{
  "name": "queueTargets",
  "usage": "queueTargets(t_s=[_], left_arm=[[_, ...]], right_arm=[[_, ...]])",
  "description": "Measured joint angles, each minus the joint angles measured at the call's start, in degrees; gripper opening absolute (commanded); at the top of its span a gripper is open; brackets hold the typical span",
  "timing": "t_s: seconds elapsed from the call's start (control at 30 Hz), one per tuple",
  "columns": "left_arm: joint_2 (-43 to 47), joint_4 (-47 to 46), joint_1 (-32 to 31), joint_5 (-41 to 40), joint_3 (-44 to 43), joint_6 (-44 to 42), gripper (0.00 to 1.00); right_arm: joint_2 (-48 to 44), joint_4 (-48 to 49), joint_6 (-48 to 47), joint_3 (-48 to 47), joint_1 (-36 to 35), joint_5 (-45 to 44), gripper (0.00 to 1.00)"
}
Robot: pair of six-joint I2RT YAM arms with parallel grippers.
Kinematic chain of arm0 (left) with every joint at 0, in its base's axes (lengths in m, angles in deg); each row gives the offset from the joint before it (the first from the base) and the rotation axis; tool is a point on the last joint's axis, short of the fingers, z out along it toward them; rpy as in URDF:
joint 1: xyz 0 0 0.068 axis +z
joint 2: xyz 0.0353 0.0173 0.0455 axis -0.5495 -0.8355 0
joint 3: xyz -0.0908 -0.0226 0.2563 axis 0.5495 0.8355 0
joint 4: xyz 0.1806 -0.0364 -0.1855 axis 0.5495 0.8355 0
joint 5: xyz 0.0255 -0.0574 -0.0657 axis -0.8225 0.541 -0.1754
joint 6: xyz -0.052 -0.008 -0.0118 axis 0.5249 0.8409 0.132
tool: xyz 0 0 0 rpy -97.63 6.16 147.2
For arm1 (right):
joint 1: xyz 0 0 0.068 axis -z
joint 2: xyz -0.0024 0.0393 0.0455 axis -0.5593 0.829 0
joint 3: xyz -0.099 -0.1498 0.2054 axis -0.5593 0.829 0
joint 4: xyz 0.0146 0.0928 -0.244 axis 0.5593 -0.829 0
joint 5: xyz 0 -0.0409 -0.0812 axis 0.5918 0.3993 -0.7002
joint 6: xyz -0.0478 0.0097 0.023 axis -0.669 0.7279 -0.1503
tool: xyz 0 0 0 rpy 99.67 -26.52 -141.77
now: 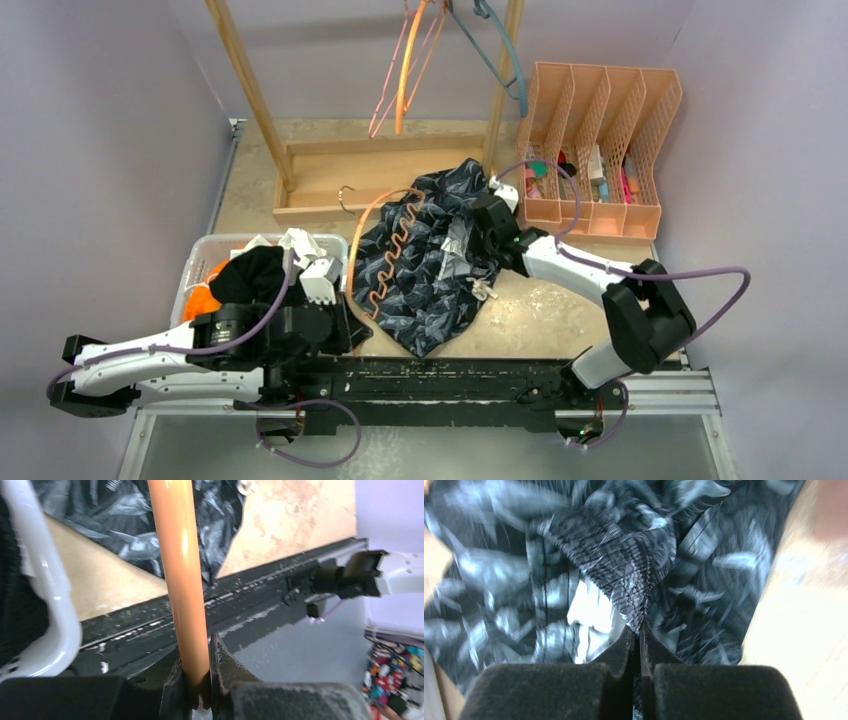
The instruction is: Remove the shorts from the hanger
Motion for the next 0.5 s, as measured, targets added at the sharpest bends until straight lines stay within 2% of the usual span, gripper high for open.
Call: queueTargets(t_s=[0.2, 0.5], left_arm=[[-7.1, 5.6, 0.0, -9.5, -6.5, 0.3, 0.00], [-14.4, 7.1, 0.0, -23.7, -11.1, 0.1, 0.00]], right_arm=[[-12.0, 7.4, 0.2, 15.6, -4.9, 10.1, 0.00], [-24.6, 12.6, -2.3, 16.9, -16.9, 17.7, 0.00]])
